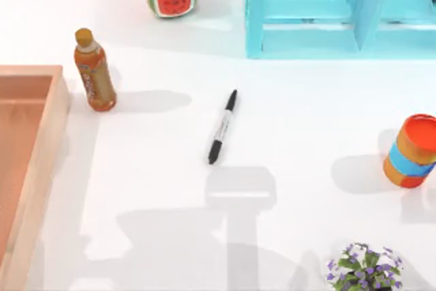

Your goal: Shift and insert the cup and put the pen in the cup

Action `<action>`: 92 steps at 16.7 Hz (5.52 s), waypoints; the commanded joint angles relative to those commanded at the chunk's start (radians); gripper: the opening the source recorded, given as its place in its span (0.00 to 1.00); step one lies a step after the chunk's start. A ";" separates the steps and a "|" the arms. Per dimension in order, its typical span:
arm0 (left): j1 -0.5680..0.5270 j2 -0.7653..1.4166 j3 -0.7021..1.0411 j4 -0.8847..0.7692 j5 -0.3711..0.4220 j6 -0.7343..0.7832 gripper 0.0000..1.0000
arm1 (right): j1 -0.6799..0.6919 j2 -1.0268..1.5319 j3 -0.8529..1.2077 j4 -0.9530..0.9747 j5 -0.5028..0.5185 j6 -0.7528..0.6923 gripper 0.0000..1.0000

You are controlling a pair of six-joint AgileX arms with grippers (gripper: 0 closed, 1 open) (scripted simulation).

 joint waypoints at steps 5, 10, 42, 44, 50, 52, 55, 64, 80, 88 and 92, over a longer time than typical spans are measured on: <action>0.048 0.386 0.328 -0.281 0.000 0.053 1.00 | 0.000 0.000 0.000 0.000 0.000 0.000 1.00; 0.074 0.585 0.509 -0.426 -0.001 0.081 1.00 | 0.000 0.000 0.000 0.000 0.000 0.000 1.00; 0.081 0.688 0.224 -0.051 -0.001 0.090 0.25 | 0.000 0.000 0.000 0.000 0.000 0.000 1.00; 0.081 0.688 0.224 -0.051 -0.001 0.090 0.10 | 0.000 0.000 0.000 0.000 0.000 0.000 1.00; 0.081 0.688 0.224 -0.051 -0.001 0.090 0.00 | 0.000 0.000 0.000 0.000 0.000 0.000 1.00; 0.081 0.688 0.224 -0.051 -0.001 0.090 0.00 | 0.000 0.000 0.000 0.000 0.000 0.000 1.00; 0.079 0.685 0.227 -0.052 0.000 0.088 0.00 | 0.000 0.000 0.000 0.000 0.000 0.000 1.00; -0.059 0.666 0.530 -0.279 -0.010 -0.176 0.00 | 0.000 0.000 0.000 0.000 0.000 0.000 1.00; -0.419 0.637 0.693 -0.596 0.002 -0.408 0.00 | 0.000 0.000 0.000 0.000 0.000 0.000 1.00; -0.563 0.786 0.613 -0.338 0.003 -0.548 0.00 | 0.000 0.000 0.000 0.000 0.000 0.000 1.00; -0.558 0.786 0.611 -0.337 0.004 -0.547 0.00 | 0.000 0.000 0.000 0.000 0.000 0.000 1.00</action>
